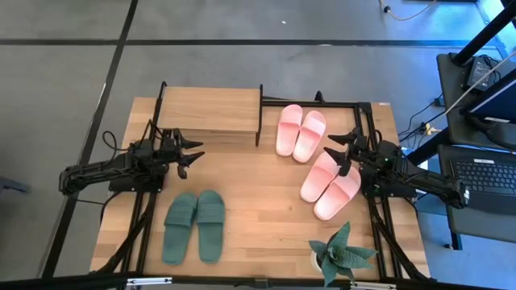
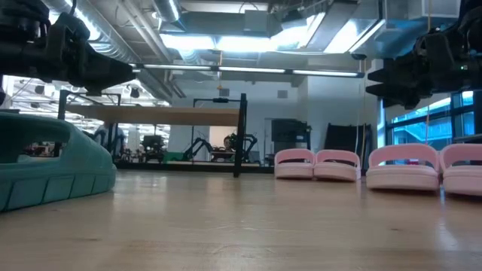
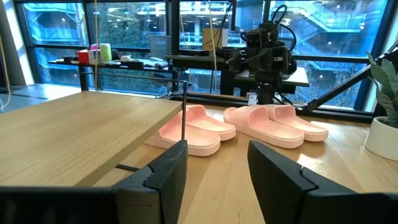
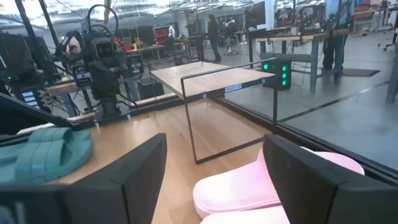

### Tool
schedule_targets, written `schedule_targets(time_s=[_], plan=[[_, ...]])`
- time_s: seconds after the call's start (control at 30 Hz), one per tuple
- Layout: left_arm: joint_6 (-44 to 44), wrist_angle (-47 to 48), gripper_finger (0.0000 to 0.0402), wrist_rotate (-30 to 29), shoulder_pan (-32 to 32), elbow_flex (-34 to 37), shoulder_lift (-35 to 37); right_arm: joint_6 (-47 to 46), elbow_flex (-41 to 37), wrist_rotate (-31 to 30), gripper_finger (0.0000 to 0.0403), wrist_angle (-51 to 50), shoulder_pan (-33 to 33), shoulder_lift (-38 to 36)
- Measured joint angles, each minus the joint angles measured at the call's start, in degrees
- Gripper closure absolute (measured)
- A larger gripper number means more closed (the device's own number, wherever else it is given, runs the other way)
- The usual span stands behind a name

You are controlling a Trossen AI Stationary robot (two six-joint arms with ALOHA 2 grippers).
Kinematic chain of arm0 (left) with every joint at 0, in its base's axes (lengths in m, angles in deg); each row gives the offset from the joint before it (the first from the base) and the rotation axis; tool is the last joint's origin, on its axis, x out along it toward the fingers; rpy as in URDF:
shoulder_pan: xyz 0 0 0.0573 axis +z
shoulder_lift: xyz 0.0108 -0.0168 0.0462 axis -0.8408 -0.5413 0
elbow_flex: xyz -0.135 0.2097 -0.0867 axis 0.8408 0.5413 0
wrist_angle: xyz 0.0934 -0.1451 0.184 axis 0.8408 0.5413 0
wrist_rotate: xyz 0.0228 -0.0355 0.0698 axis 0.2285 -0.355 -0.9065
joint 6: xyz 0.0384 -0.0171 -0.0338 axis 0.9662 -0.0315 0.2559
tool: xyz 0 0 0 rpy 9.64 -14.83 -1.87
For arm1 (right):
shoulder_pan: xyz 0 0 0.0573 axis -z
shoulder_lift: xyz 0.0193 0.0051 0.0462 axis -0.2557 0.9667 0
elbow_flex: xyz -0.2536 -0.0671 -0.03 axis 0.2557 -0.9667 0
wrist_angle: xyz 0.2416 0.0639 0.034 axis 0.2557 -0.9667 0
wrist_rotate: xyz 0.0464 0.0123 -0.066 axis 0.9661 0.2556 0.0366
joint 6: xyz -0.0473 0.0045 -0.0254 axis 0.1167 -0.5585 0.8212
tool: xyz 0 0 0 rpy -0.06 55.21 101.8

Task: Pick and place slides into the shelf
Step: Put the green slide under the shelf

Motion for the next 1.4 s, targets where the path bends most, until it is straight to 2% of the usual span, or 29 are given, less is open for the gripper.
schedule_targets(time_s=[0.73, 0.8, 0.93, 1.0, 1.13, 1.3, 1.4], plan=[[2.99, -3.37, 0.0233, -6.15, 0.00, 0.00, -0.01, 0.72, 0.00, -0.01, 0.0135, -0.02, 0.02, 0.00], [3.41, -5.45, 0.0221, -5.05, 0.00, 0.00, -0.01, 1.74, 0.00, -0.02, 0.0135, -0.02, 0.00, 0.01], [5.83, -9.56, 0.0183, 6.45, -0.65, -1.81, -0.02, 2.18, 0.00, -0.03, 0.0135, -0.02, -0.01, 0.00], [6.88, -9.92, 0.0164, 10.03, -1.70, -4.01, -0.53, 2.16, 0.00, -0.03, 0.0135, 0.00, 0.01, 0.02], [12.62, -9.29, 0.0135, 9.74, -4.69, -8.65, -3.61, 1.45, 0.00, -0.03, 0.0135, 0.00, 0.02, 0.00], [24.56, -3.89, 0.0125, 12.10, -10.31, -15.74, -10.16, 1.20, 0.00, -0.03, 0.0135, 0.00, -0.01, 0.01], [26.02, -0.38, 0.0124, 8.64, -15.13, -19.59, -17.16, 1.16, 0.00, -0.03, 0.0135, 0.00, 0.01, 0.01]])
